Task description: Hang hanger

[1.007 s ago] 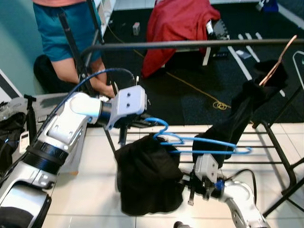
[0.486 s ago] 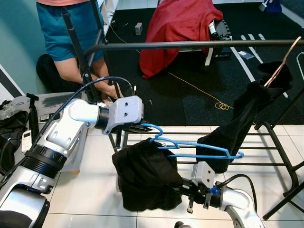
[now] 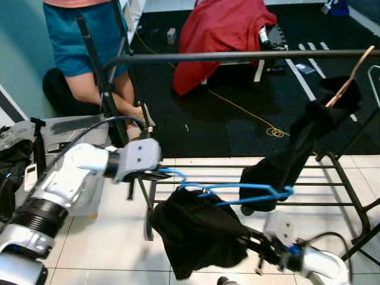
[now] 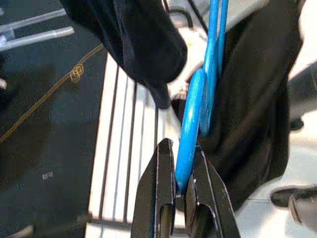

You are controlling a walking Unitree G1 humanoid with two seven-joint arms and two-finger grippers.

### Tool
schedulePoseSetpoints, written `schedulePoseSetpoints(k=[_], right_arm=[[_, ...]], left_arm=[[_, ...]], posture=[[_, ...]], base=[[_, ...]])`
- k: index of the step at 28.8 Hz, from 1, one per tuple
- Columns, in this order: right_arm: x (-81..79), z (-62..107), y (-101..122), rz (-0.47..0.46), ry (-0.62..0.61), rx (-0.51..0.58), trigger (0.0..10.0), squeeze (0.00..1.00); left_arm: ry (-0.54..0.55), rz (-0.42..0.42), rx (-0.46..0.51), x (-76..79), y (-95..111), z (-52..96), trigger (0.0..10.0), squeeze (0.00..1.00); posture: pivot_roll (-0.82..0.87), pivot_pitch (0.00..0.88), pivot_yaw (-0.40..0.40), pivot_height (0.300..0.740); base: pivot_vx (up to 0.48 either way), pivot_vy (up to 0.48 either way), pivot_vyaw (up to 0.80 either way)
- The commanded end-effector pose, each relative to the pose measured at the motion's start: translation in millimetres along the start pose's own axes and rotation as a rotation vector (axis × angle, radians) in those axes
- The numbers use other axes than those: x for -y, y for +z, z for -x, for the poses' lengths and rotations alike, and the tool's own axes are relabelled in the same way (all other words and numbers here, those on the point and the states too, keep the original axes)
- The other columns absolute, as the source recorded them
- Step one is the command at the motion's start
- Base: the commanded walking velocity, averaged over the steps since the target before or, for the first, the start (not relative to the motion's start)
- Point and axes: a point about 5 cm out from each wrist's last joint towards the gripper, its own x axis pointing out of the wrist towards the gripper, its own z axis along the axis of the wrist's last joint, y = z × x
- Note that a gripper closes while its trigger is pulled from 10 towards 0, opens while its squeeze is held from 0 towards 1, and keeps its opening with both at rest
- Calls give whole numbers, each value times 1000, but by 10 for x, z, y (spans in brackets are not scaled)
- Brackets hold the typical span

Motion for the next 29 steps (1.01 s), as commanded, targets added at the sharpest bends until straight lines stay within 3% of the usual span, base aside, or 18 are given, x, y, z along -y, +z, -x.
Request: schedulePoseSetpoints(k=[1, 11, 13, 15, 16, 20, 29], right_arm=[[-11, 3, 70, 18, 24, 32, 0, 0], [42, 103, 140, 70, 53, 12, 0, 0], [63, 81, 171, 81, 47, 22, 0, 0], [42, -134, 305, 122, 105, 64, 0, 0], [42, -134, 305, 122, 105, 64, 0, 0], [38, -431, 524, 182, 180, 124, 0, 0], [147, -610, 656, 205, 175, 161, 0, 0]], left_arm=[[11, -1, -73, 6, -100, 109, 0, 0], [36, -15, -116, -87, -157, 250, 0, 0], [18, -20, -101, -68, -134, 210, 0, 0], [-54, -45, -53, 13, -44, -2, 0, 0], [-54, -45, -53, 13, -44, -2, 0, 0], [-154, -129, -62, 99, 21, -235, 0, 0], [-159, -169, -33, 84, 129, -334, 0, 0]], posture=[[-76, 155, 53, 740], [-71, 158, 50, 740], [-73, 158, 56, 740], [-70, 158, 54, 740], [-70, 158, 54, 740], [-71, 157, 50, 740], [-72, 159, 40, 740]], base=[[0, 0, 0], [0, 0, 0], [0, 0, 0], [0, 0, 0], [0, 0, 0], [0, 0, 0], [0, 0, 0]])
